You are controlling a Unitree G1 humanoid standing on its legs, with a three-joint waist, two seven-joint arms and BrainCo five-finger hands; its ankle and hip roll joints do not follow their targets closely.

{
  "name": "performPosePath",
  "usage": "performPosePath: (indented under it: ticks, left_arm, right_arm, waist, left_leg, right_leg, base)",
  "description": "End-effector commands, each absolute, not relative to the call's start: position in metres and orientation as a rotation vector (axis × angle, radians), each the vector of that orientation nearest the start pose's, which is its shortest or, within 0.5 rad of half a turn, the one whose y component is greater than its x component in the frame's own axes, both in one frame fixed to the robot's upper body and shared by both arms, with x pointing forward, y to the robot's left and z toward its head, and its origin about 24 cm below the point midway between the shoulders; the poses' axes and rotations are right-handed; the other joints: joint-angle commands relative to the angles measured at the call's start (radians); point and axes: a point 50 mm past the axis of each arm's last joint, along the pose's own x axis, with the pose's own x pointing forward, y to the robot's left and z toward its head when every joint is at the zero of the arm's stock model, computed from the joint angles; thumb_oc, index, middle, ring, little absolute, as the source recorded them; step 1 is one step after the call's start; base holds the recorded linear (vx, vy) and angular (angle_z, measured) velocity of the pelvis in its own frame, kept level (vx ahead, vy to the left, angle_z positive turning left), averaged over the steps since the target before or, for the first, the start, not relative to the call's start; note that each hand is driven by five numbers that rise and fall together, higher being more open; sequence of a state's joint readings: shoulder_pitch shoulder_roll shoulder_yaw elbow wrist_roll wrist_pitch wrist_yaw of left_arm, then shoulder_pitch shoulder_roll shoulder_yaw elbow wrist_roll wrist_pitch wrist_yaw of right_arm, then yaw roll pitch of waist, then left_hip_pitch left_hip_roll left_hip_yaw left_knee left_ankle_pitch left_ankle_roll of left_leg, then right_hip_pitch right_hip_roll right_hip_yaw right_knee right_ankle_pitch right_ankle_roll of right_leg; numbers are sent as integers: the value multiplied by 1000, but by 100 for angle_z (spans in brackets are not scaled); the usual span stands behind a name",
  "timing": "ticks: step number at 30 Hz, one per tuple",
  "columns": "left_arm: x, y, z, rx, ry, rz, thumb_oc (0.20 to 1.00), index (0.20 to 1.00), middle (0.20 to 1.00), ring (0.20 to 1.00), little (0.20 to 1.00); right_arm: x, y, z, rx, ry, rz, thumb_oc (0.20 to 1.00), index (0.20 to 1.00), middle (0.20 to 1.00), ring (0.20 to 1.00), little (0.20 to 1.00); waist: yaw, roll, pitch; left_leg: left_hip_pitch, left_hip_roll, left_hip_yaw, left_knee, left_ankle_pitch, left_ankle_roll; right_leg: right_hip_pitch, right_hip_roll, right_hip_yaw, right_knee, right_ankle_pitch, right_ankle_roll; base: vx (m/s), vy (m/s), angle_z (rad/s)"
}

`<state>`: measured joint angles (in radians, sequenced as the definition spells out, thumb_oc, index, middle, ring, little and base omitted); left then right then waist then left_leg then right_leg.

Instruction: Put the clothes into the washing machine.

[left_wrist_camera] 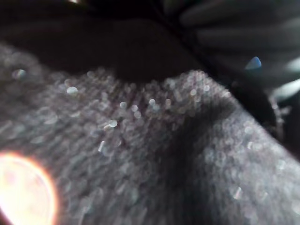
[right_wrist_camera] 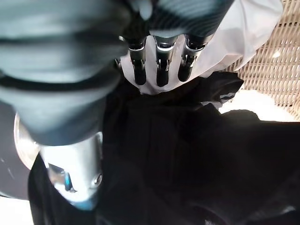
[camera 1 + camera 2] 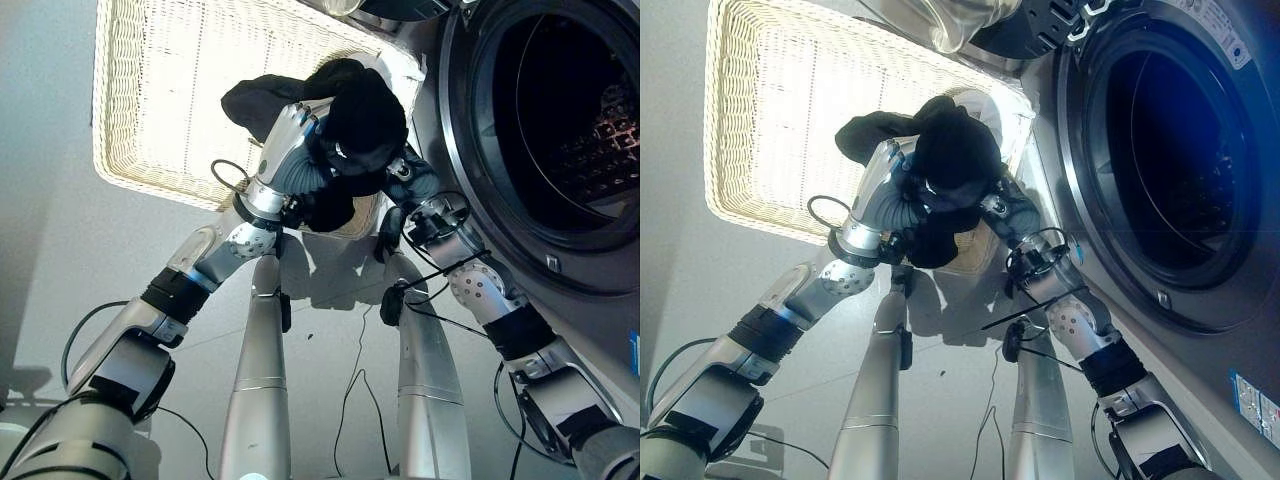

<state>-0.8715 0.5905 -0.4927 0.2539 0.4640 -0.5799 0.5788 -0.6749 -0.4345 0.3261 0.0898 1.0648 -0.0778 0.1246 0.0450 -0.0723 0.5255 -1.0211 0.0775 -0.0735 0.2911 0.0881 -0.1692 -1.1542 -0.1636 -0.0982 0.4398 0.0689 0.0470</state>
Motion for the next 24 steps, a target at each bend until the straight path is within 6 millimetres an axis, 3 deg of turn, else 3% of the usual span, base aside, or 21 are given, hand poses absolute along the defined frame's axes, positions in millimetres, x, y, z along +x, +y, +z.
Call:
performPosePath:
  ticks: [1, 3, 5, 6, 10, 16, 24]
  left_arm:
    - [272, 75, 277, 564, -1582, -229, 200, 200, 200, 200, 200]
    - [269, 72, 279, 550, -1597, -242, 200, 200, 200, 200, 200]
    - [269, 72, 279, 550, -1597, -242, 200, 200, 200, 200, 200]
    - [264, 69, 280, 530, -1609, -262, 200, 200, 200, 200, 200]
    - [257, 63, 282, 498, -1626, -292, 200, 200, 200, 200, 200]
    - [253, 58, 284, 475, -1627, -332, 200, 200, 200, 200, 200]
    - [251, 59, 287, 478, -1626, -359, 200, 200, 200, 200, 200]
  right_arm:
    - [317, -111, 236, 413, -588, 552, 1000, 1000, 1000, 1000, 1000]
    - [321, -125, 240, 332, -653, 358, 1000, 1000, 1000, 1000, 1000]
    - [321, -125, 240, 332, -653, 358, 1000, 1000, 1000, 1000, 1000]
    - [321, -133, 244, 265, -702, 234, 1000, 1000, 1000, 1000, 1000]
    - [319, -133, 250, 175, -766, 127, 1000, 1000, 1000, 1000, 1000]
    - [319, -125, 257, 183, -772, 146, 1000, 1000, 1000, 1000, 1000]
    - [320, -106, 254, 196, -686, 369, 1000, 1000, 1000, 1000, 1000]
  waist:
    - [-22, 73, -5]
    - [-23, 77, -5]
    - [-23, 77, -5]
    - [-26, 79, -5]
    - [-26, 87, -5]
    - [-19, 96, -5]
    - [-11, 94, -5]
  left_leg:
    - [-5, -150, -2, 5, 22, 108]
    - [-8, -151, -1, 6, 22, 111]
    - [-8, -151, -1, 6, 22, 111]
    - [-14, -153, -1, 13, 19, 112]
    - [-16, -156, 2, 16, 17, 114]
    - [-16, -161, 4, 20, 16, 116]
    - [-17, -162, 3, 26, 20, 115]
  right_leg:
    - [50, 70, -97, -41, 61, 92]
    - [46, 71, -94, -34, 61, 93]
    - [46, 71, -94, -34, 61, 93]
    - [39, 74, -89, -29, 61, 93]
    - [37, 75, -86, -28, 61, 93]
    - [36, 73, -87, -23, 57, 91]
    - [35, 69, -92, -14, 56, 89]
  base:
    - [0, 0, 0]
    - [0, 0, 0]
    - [0, 0, 0]
    - [0, 0, 0]
    - [4, 8, 0]
    - [0, 0, 0]
    - [0, 0, 0]
